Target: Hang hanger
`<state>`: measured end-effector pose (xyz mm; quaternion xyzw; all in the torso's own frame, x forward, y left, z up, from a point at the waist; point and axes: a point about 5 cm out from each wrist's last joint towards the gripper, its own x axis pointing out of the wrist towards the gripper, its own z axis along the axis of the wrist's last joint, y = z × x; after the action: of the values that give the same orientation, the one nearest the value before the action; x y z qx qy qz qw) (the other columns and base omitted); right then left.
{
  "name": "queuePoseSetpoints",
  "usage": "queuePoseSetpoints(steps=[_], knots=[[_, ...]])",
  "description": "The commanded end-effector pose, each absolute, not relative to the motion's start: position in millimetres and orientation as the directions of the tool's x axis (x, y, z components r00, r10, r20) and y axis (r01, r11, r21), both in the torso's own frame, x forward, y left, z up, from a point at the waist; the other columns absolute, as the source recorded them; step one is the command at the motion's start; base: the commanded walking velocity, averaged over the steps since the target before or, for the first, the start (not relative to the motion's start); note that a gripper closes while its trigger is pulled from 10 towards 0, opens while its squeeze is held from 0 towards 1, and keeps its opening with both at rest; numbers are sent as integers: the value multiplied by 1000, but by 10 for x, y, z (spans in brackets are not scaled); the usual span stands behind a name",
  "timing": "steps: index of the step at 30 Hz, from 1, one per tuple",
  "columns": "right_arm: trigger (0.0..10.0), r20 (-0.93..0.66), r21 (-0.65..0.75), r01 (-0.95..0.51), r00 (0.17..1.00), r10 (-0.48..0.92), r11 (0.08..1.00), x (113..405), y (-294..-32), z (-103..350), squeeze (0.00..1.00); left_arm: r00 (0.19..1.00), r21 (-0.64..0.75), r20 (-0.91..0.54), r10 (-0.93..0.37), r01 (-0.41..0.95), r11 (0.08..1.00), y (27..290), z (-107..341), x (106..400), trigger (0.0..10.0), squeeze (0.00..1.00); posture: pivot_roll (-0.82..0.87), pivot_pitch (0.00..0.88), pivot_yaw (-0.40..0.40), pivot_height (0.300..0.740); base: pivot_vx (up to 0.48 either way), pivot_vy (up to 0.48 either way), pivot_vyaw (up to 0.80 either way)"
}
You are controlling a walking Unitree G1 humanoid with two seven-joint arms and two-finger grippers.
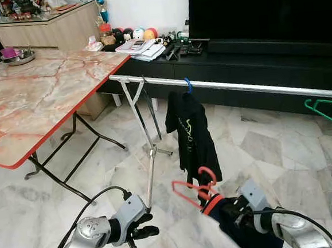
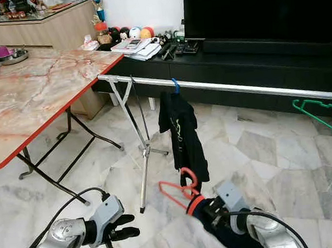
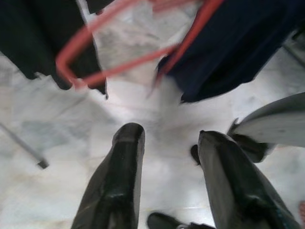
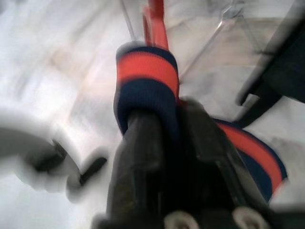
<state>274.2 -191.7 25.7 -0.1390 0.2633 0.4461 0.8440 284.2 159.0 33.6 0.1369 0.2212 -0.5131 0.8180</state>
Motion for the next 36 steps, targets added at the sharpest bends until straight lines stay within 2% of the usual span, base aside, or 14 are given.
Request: queuePoseSetpoints(steps=[1,5,6,7,9,13,15,17,20,21,22,23,30,36], knots=[[10000,-571,-22,-911,350,743,412,2727,-1854,339,0,330,-31,-485,-810,919,393,1586,380,2820,10000,1000,-25,22,27,740,0,0,0],[10000,-581,22,-966,198,790,258,2692,-1842,398,0,255,-58,-500,-828,943,326,1548,379,2783,10000,1000,-22,16,15,740,0,0,0],[10000,-581,22,-966,198,790,258,2692,-1842,398,0,255,-58,-500,-828,943,326,1548,379,2783,10000,1000,-22,16,15,740,0,0,0],[10000,-588,39,-983,123,799,180,2659,-1819,405,0,207,-72,-506,-837,957,281,1512,370,2751,10000,1000,-21,16,8,740,0,0,0],[10000,-606,36,-991,81,791,129,2638,-1813,397,0,177,-78,-507,-844,965,250,1477,373,2731,10000,1000,-19,17,2,740,0,0,0],[10000,-691,-23,-994,90,717,103,2648,-1865,321,0,155,-103,-481,-863,968,231,1415,404,2728,10000,1000,-10,17,-12,740,0,0,0],[10000,-681,-27,-992,107,724,121,2670,-1843,320,0,114,-122,-481,-869,973,195,1392,401,2695,10000,1000,-11,18,-16,740,0,0,0],[10000,-676,-43,-994,100,730,96,2684,-1794,333,0,19,-123,-553,-833,987,105,1399,309,2580,10000,1000,-9,17,-19,740,0,0,0],[10000,-692,-72,-994,107,714,80,2691,-1784,324,0,-4,-105,-598,-801,992,73,1410,256,2541,10000,1000,-7,18,-25,740,0,0,0],[10000,-690,-109,-989,145,709,96,2729,-1762,322,0,6,-68,-638,-770,996,64,1406,219,2535,10000,843,-3,16,-29,740,0,0,0],[10000,-685,-126,-985,169,709,114,2754,-1748,324,0,16,-49,-651,-759,997,62,1402,205,2538,10000,843,-3,16,-29,740,0,0,0],[10000,-658,-136,-979,205,724,153,2796,-1700,330,0,26,-29,-675,-737,998,61,1390,189,2546,10000,0,-1,16,-30,740,0,0,0],[10000,-572,-61,-985,168,803,163,2782,-1523,332,0,65,16,-684,-727,997,73,1350,191,2585,10000,0,15,10,-38,740,0,0,0],[10000,-579,-24,-993,111,808,119,2700,-1504,260,0,171,127,-670,-722,985,116,1359,271,2699,10000,0,14,10,-35,740,0,0,0]])
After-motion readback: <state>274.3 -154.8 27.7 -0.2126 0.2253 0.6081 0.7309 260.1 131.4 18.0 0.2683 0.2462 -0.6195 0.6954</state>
